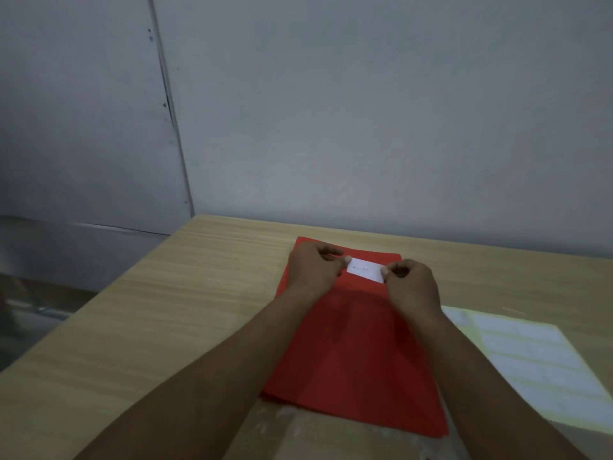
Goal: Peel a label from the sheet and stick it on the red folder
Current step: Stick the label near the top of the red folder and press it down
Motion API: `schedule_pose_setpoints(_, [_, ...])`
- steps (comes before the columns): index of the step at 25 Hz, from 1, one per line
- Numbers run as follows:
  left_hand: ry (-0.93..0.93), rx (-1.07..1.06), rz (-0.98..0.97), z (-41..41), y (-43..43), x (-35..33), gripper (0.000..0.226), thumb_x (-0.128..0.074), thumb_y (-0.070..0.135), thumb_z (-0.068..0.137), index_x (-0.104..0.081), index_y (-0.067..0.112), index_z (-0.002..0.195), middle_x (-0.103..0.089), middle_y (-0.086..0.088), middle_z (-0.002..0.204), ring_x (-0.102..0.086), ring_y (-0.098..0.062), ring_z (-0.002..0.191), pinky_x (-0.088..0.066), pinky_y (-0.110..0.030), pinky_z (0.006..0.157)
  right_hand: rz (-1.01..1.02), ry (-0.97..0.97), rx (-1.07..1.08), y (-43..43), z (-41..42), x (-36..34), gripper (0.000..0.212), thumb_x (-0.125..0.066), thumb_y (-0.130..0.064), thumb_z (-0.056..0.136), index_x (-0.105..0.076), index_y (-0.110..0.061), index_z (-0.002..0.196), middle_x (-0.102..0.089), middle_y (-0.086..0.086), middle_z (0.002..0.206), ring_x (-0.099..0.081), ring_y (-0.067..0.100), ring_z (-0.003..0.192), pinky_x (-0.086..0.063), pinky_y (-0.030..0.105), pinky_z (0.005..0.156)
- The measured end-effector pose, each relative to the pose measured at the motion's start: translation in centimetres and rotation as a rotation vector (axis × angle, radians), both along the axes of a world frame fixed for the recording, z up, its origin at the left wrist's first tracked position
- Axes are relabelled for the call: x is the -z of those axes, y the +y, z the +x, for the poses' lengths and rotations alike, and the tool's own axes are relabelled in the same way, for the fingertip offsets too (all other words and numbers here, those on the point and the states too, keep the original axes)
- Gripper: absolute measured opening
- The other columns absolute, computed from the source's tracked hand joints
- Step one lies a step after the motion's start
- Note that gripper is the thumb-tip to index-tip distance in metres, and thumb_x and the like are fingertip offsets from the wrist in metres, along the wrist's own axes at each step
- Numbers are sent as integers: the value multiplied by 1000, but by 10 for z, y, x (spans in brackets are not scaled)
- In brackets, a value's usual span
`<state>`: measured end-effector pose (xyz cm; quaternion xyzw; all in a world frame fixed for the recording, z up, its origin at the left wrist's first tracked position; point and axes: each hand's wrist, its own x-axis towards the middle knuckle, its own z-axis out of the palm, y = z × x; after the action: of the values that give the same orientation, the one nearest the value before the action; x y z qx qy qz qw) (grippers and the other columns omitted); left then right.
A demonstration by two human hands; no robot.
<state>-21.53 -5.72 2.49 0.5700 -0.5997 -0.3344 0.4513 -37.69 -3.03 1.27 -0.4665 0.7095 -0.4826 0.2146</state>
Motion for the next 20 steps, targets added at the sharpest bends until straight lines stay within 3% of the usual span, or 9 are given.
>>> schedule_pose_setpoints(5, [-51, -126, 8, 46, -32, 5, 25, -79, 34, 80, -80, 17, 99, -77, -1, 89, -71, -12, 86, -53, -24, 81, 44, -52, -97, -50, 51, 5, 7, -68, -18, 90, -72, -13, 88, -70, 4, 90, -63, 22, 85, -42, 28, 75])
schedule_pose_setpoints(9, [-50, -155, 39, 64, -50, 12, 23, -83, 28, 76, -79, 21, 97, -76, 3, 81, -70, -8, 80, -53, -22, 76, 65, -7, -87, -79, 69, 10, 6, -68, -18, 89, -71, -13, 87, -66, 2, 84, -59, 21, 80, -37, 25, 70])
schedule_pose_setpoints(15, [-75, -205, 29, 63, -72, 17, 24, -78, 39, 78, -77, 22, 95, -75, 6, 83, -70, -13, 89, -53, -39, 93, 82, -15, -76, -100, 80, 18, 6, -69, -18, 89, -70, -14, 85, -68, 3, 86, -63, 24, 84, -40, 27, 70])
schedule_pose_setpoints(20, [-93, -210, 13, 56, -79, 22, 20, -78, 24, 78, -74, 24, 97, -74, 7, 77, -69, -15, 95, -49, -44, 97, 103, 23, -46, -104, 81, 25, 6, -69, -21, 89, -70, -16, 86, -72, 5, 93, -66, 27, 90, -49, 31, 76])
